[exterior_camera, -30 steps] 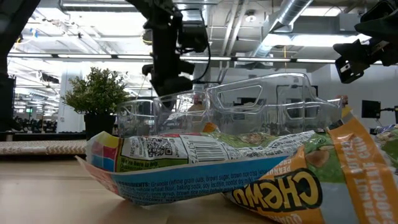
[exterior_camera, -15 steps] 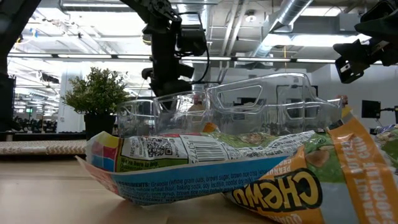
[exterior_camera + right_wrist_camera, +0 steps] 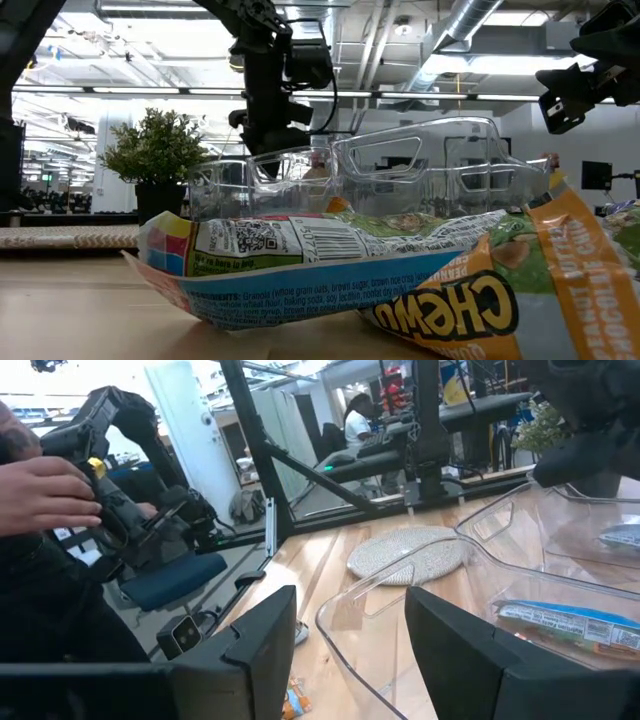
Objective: Pick and place Granola Bars by type
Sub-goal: Put the red granola bar into the bottom transparent bin
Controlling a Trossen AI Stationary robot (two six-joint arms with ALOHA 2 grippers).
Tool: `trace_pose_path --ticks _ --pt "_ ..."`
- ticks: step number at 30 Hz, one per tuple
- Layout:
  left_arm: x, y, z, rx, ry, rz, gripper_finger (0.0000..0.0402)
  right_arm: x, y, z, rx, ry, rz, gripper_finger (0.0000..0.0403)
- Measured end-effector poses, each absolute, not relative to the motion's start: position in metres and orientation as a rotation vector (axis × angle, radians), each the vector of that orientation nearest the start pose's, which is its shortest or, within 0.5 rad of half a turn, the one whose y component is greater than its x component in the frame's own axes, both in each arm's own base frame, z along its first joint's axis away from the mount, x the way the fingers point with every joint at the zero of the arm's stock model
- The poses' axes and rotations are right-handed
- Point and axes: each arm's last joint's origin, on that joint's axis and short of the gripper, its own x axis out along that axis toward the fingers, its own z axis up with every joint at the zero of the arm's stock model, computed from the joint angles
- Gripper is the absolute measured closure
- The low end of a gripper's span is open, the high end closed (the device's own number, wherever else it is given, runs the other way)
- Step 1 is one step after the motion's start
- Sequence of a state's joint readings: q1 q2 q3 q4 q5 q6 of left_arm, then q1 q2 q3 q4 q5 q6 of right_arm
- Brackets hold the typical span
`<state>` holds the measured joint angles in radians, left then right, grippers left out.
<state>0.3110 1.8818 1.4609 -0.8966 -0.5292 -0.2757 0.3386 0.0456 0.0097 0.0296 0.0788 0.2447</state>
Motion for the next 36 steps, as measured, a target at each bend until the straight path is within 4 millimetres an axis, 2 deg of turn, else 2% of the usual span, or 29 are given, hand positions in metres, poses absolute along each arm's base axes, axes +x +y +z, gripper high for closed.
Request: trace_pose_path --ticks 10,15,21,26,36 --pt "0.344 0.111 0.257 -0.115 1.069 0.897 0.0264 0.095 0.031 0.166 0.242 0.038 0.258 0.0219" --pt "0.338 0.090 0.283 -0.153 0.953 0.875 0.0264 0.095 0.031 0.166 0.242 0.038 0.258 0.0219" --pt "0.332 0.055 0.314 -0.147 0.813 0.774 0.0264 0.095 0.031 0.166 0.242 0.038 0.258 0.0219" --pt "0.330 0.018 0.330 -0.146 0.748 0.603 0.0264 0.095 0.031 0.166 0.242 0.038 0.258 0.0219" --pt "0.332 -0.056 0.338 -0.178 0.742 0.084 0.0264 0.095 0.031 0.166 0.242 0.039 0.258 0.0219"
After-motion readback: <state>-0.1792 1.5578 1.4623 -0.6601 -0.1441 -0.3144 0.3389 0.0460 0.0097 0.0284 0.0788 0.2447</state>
